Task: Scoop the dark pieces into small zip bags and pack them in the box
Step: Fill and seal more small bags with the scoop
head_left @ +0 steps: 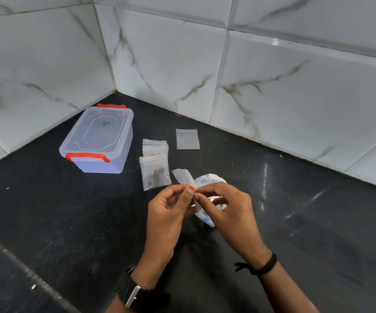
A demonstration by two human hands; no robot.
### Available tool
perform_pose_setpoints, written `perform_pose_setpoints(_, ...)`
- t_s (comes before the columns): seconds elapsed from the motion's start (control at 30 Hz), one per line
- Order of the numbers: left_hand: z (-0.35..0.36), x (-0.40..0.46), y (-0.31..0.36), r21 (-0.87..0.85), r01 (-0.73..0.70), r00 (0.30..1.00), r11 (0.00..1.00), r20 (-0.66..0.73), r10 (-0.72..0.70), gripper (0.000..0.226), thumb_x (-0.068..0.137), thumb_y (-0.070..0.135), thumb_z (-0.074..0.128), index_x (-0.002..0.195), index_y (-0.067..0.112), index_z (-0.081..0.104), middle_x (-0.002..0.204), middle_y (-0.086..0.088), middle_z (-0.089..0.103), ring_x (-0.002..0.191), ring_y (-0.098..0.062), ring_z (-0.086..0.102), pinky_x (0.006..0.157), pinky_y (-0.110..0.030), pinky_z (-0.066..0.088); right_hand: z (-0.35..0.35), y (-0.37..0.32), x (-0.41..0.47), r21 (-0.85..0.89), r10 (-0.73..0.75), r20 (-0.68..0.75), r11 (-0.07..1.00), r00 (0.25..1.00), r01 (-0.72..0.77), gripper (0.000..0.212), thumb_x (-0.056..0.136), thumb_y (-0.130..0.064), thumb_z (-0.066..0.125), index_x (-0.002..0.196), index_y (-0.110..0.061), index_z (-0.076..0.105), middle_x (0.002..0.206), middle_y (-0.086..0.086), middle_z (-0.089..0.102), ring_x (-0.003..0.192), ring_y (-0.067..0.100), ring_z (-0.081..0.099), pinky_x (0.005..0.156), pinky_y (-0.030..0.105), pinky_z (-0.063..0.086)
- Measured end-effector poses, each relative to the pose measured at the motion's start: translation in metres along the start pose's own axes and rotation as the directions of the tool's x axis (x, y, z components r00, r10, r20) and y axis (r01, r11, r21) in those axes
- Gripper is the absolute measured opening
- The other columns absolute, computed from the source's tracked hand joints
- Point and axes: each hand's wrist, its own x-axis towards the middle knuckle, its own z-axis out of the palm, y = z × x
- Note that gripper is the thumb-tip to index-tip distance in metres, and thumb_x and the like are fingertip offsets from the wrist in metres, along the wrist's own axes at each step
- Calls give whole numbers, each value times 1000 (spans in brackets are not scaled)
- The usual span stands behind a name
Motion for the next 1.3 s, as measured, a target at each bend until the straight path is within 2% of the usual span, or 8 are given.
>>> perform_pose_setpoints(0.23,-4,0,0,114,-89,996,989,29,87,13,79,22,65,91,18,68,85,6,75,82,-15,73,68,-22,58,2,-3,2,33,38,-13,999,999,-38,4,84,-16,70,86,-18,72,82,-14,67,79,4,64,65,11,51)
perform_pose_setpoints(0.57,-8,2,0,304,-151,988,941,67,138,13,81,27,66,92,22,72,87,7,74,85,-11,71,79,-31,59,4,-6,0,-3,54,-25,999,998,-54,11,83,-14,71,82,-24,65,77,-18,64,76,2,64,63,12,51)
perform_pose_setpoints(0.7,-7,4,-3,362,-191,982,912,63,180,7,86,19,66,90,21,72,85,6,74,84,-13,71,77,-29,59,7,-4,0,-26,52,-57,998,997,-54,9,83,-13,70,78,-18,65,74,-13,64,72,7,63,61,20,53)
perform_pose_setpoints(0.8,-8,5,-6,410,-201,979,890,45,200,9,87,23,65,92,18,71,87,5,73,84,-14,70,77,-30,59,6,-3,3,-54,34,-83,998,996,-39,10,82,-12,68,76,-17,61,75,-12,62,71,8,61,59,16,52)
perform_pose_setpoints(0.9,-12,7,-4,423,-194,974,885,-22,224,5,87,23,65,83,25,67,82,11,70,78,-14,70,70,-22,57,-2,-2,6,-46,72,-159,996,985,-80,15,80,-4,67,74,-15,59,74,-15,60,68,8,60,57,12,49)
perform_pose_setpoints(1.03,-16,8,-4,454,-215,972,865,12,236,10,86,22,67,79,29,65,78,14,69,74,-11,69,69,-21,56,-6,-3,6,-73,48,-111,996,993,-56,13,80,-3,67,78,-14,59,74,-9,63,69,9,62,60,12,50)
perform_pose_setpoints(1.2,-9,6,-1,473,-313,945,824,69,320,9,85,15,69,83,23,63,89,10,63,86,-2,63,71,-9,49,0,0,6,-116,-99,-82,989,992,89,15,85,2,64,82,-12,63,81,-1,65,76,11,63,68,24,54)
perform_pose_setpoints(1.3,-12,7,-1,484,-438,899,758,212,384,32,82,20,70,107,32,55,112,20,53,109,-2,54,90,-14,47,-1,2,6,-124,-156,-29,981,987,152,15,87,-1,60,89,-11,70,87,-1,65,81,10,62,71,23,53)
